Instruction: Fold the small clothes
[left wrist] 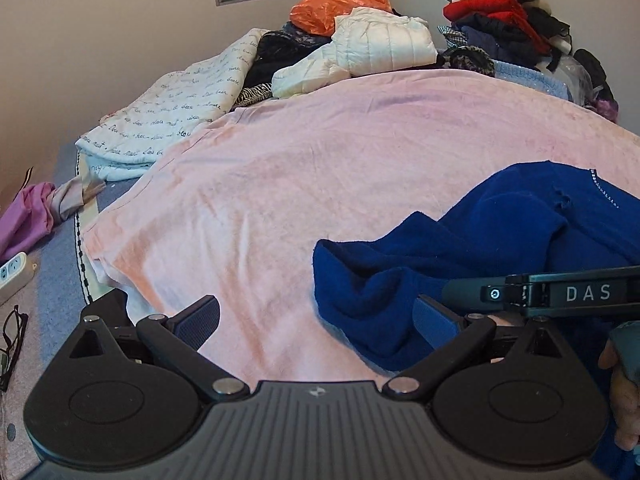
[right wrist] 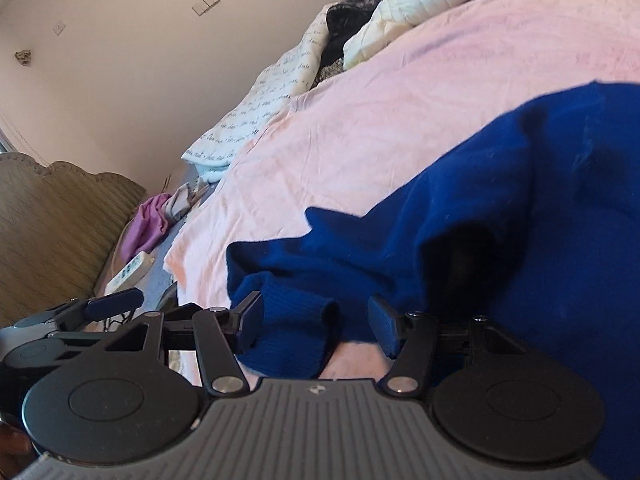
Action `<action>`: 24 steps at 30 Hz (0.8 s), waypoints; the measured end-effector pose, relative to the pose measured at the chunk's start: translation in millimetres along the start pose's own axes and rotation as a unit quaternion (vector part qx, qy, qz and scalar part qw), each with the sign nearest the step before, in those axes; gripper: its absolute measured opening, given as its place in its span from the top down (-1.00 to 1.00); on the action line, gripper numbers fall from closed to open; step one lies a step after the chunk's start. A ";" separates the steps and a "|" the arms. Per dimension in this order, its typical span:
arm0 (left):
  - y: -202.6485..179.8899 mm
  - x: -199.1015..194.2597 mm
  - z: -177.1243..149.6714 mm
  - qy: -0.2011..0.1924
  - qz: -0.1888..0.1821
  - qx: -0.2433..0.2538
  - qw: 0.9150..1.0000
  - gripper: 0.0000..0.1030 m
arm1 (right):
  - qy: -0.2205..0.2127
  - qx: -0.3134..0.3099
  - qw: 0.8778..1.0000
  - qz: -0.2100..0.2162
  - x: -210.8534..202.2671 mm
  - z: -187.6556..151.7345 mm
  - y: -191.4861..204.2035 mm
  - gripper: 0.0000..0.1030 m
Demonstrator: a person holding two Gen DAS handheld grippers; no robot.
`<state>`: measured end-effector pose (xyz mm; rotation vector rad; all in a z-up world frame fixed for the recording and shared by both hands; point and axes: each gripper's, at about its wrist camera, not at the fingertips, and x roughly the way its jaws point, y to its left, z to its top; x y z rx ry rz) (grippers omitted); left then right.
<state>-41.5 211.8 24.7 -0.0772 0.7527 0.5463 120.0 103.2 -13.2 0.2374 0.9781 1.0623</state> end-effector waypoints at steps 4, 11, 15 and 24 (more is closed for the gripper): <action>4.9 1.1 -0.4 0.002 0.004 -0.005 1.000 -1.00 | 0.003 -0.020 1.000 -0.007 13.2 -2.4 13.3 0.01; 6.4 3.1 -1.0 0.005 0.001 -0.014 1.000 -1.00 | -0.006 -0.025 0.999 -0.026 9.5 -0.3 16.6 0.87; -3.8 3.6 -0.7 0.007 -0.010 -0.009 1.000 -1.00 | -0.052 -0.029 0.997 -0.038 -15.2 22.1 19.1 0.88; -45.6 -0.9 10.0 -0.009 -0.049 0.024 0.998 -1.00 | -0.192 -0.004 0.979 -0.072 -123.9 80.5 -6.2 0.88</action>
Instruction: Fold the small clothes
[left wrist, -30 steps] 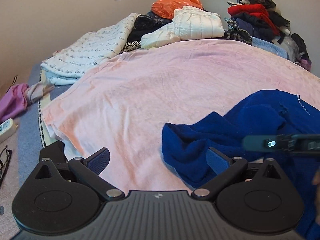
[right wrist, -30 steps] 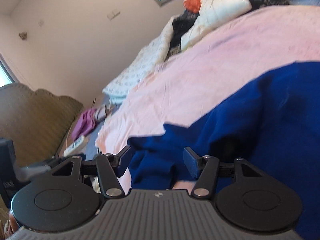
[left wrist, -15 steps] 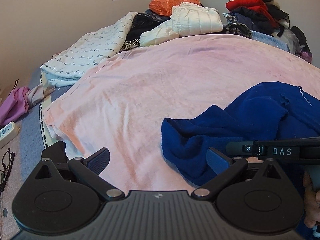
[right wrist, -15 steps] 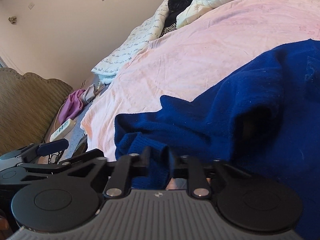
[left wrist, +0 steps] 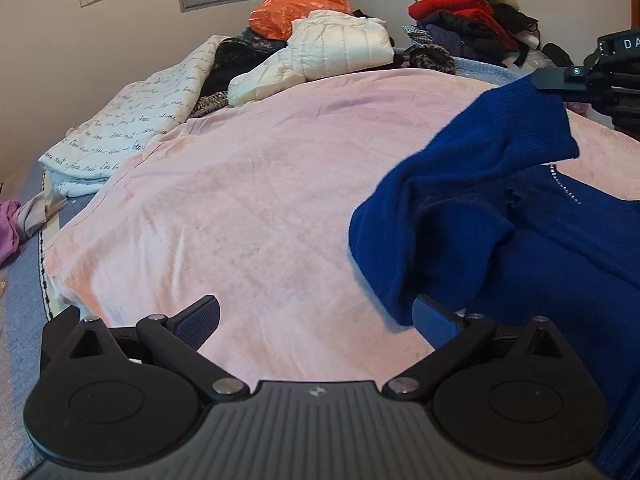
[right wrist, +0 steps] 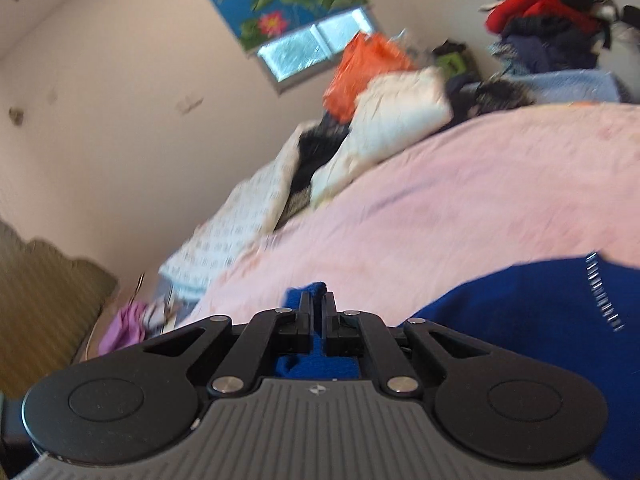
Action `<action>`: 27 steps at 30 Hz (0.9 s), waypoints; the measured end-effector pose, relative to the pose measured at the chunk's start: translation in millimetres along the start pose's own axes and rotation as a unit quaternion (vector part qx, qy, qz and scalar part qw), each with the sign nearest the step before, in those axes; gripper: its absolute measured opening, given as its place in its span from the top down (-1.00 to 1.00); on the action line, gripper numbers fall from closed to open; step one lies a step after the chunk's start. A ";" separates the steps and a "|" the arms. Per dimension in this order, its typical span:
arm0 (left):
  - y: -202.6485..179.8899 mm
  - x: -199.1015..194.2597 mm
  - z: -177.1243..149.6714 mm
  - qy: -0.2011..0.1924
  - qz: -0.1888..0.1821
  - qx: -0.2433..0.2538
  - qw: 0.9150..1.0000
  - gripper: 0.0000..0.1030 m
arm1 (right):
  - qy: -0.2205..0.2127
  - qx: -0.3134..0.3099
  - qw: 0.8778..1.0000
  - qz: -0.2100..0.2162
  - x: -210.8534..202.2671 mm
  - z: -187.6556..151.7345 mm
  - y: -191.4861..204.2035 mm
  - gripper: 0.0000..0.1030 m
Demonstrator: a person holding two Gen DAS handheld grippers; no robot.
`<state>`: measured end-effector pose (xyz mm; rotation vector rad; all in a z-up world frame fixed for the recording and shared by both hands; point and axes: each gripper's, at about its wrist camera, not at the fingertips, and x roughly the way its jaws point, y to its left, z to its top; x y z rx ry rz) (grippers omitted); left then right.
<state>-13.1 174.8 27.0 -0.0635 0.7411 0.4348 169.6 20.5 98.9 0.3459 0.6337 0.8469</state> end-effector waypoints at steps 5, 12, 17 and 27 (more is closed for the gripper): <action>-34.0 -1.2 13.0 -0.013 -0.037 0.022 0.999 -1.00 | -0.040 0.046 0.997 -0.044 -47.7 3.0 -43.5 0.88; -106.3 -6.6 20.5 -0.045 -0.171 0.079 0.981 -1.00 | -0.084 0.126 0.988 -0.019 -92.0 -6.4 -73.3 0.87; -143.9 19.4 24.2 -0.049 -0.148 0.109 0.982 -1.00 | -0.132 0.147 0.980 0.005 -126.6 0.2 -76.6 0.87; -144.4 50.3 27.1 -0.033 -0.090 0.118 0.988 -1.00 | -0.077 0.124 0.980 -0.134 -158.4 -28.1 -143.0 0.50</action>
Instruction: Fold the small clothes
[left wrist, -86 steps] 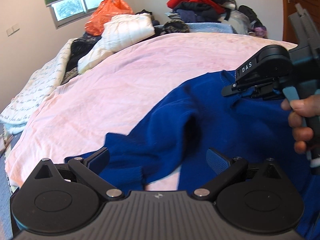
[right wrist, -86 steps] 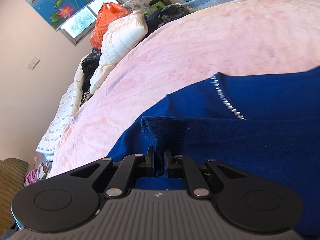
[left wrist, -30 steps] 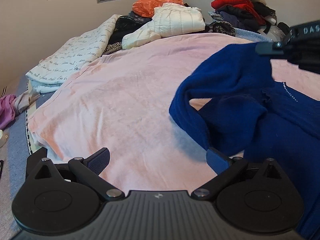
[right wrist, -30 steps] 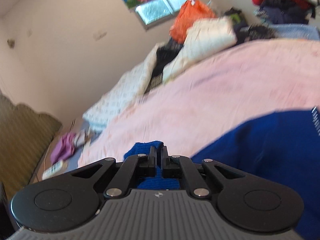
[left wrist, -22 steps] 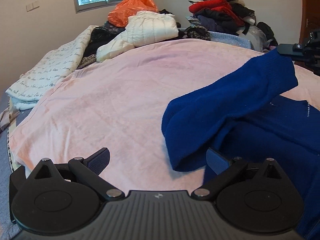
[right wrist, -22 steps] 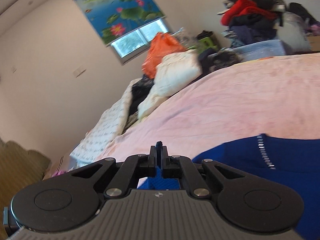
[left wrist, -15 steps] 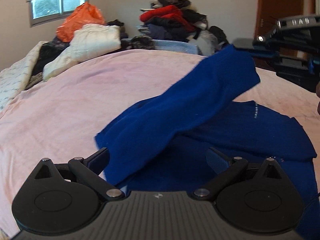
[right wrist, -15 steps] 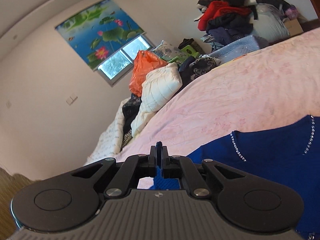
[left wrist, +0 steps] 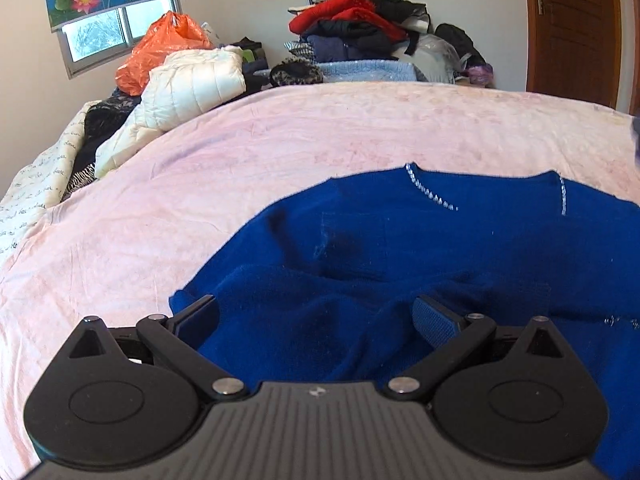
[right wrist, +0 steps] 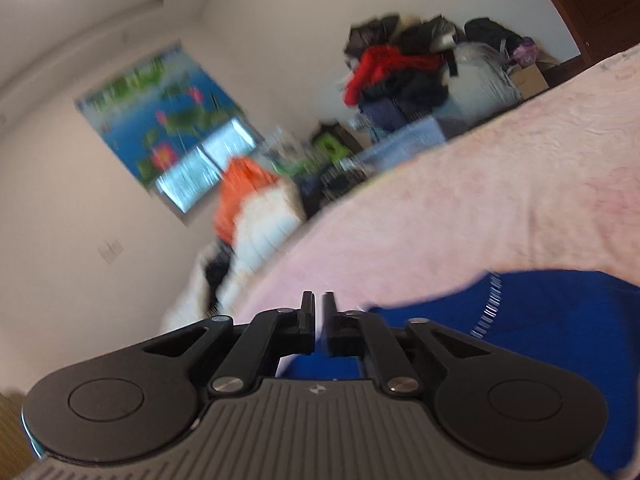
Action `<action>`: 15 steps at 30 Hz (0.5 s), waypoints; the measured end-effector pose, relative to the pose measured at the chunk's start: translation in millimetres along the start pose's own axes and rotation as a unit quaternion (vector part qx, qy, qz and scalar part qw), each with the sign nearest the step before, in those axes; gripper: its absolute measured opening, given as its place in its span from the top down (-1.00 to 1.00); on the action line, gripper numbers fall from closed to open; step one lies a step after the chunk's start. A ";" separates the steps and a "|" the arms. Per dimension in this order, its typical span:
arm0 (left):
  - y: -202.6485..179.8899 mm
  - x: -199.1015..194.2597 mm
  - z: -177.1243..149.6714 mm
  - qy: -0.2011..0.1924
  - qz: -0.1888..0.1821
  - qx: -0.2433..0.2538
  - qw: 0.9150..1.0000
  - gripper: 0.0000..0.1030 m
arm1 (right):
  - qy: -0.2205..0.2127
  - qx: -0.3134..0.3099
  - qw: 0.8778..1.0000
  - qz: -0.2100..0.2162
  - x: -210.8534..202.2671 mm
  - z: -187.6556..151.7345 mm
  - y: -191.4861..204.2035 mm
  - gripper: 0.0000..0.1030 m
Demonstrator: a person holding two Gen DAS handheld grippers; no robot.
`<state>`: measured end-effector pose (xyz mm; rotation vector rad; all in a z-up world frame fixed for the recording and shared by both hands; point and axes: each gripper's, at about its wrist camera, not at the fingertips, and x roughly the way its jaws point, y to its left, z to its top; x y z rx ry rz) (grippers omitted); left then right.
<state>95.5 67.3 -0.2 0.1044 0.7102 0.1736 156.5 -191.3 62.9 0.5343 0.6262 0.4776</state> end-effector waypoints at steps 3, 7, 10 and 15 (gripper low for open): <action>0.7 -1.4 -4.3 0.011 0.001 -0.004 1.000 -1.00 | 0.068 0.020 0.997 -0.007 34.3 -34.1 -11.6 -0.13; 8.0 -14.5 -7.1 0.008 0.002 -0.019 1.000 -1.00 | 0.116 0.096 0.988 0.020 64.7 -74.9 -27.6 -0.08; 12.8 -25.3 -10.2 -0.003 0.008 -0.014 1.000 -1.00 | 0.146 0.138 0.979 0.039 80.2 -95.9 -28.9 -0.06; 10.6 -33.5 -18.9 0.000 -0.009 -0.006 1.000 -1.00 | 0.126 0.163 0.978 0.037 99.9 -104.1 -19.7 0.01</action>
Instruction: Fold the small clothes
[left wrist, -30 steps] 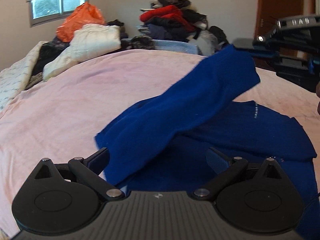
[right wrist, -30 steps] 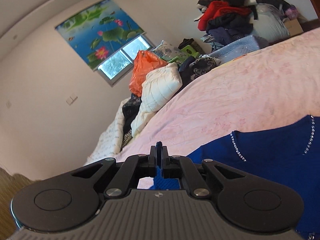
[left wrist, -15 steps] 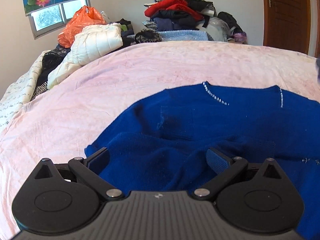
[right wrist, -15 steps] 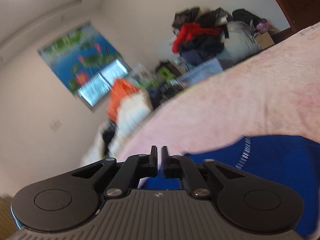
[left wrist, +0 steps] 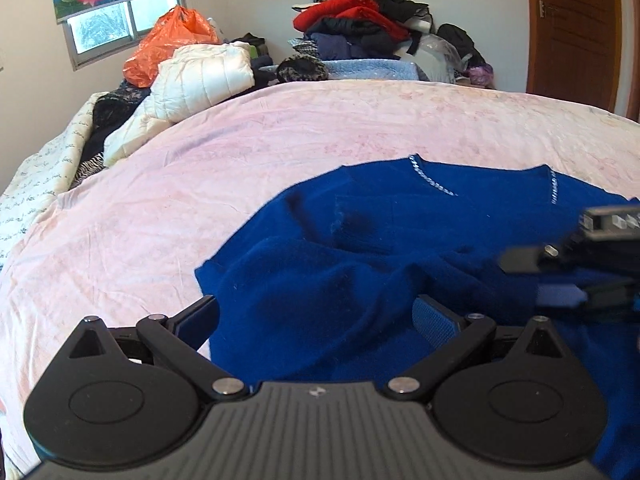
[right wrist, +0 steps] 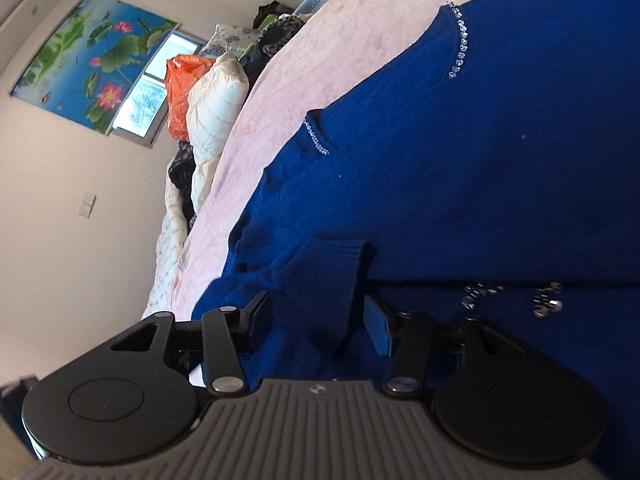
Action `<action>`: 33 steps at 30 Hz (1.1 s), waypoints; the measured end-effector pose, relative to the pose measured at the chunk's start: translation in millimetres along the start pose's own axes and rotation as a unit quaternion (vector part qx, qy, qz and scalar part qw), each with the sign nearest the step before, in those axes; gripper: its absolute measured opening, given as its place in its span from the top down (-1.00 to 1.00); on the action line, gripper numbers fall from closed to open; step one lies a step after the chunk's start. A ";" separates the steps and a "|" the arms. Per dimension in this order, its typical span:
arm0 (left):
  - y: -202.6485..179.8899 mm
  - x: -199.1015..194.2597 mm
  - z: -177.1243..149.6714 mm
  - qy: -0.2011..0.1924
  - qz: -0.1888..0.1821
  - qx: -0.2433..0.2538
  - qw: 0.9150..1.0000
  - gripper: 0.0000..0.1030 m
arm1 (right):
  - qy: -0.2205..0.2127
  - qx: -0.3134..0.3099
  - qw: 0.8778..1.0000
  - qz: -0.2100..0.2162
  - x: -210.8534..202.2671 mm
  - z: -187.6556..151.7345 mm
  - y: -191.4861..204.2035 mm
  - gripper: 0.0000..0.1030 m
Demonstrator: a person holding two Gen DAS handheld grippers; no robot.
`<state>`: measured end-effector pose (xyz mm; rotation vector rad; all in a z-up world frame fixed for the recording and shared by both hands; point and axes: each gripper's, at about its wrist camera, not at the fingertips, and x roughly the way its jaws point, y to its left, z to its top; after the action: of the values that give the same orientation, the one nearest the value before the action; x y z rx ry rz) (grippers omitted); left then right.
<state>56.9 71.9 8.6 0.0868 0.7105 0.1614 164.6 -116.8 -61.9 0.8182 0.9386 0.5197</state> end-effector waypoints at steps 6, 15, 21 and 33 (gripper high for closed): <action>-16.2 4.1 -6.4 0.000 -0.001 0.042 0.999 -1.00 | -0.016 -0.009 1.000 0.001 11.7 7.1 15.3 0.82; -19.0 18.2 13.4 -0.013 0.025 0.028 0.999 -1.00 | -0.134 -0.070 0.988 0.028 -60.2 68.3 57.7 0.83; -11.4 24.5 13.2 0.001 0.027 0.023 0.999 -1.00 | -0.183 -0.098 0.977 -0.050 -105.5 88.7 34.8 0.82; -7.5 33.2 17.5 0.014 0.034 0.019 0.999 -1.00 | -0.144 -0.004 0.982 -0.125 -141.0 64.9 -77.8 0.82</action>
<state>94.0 69.9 -0.5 0.1457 0.7387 0.2140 152.6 -287.5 -32.5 0.7314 0.7559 0.1796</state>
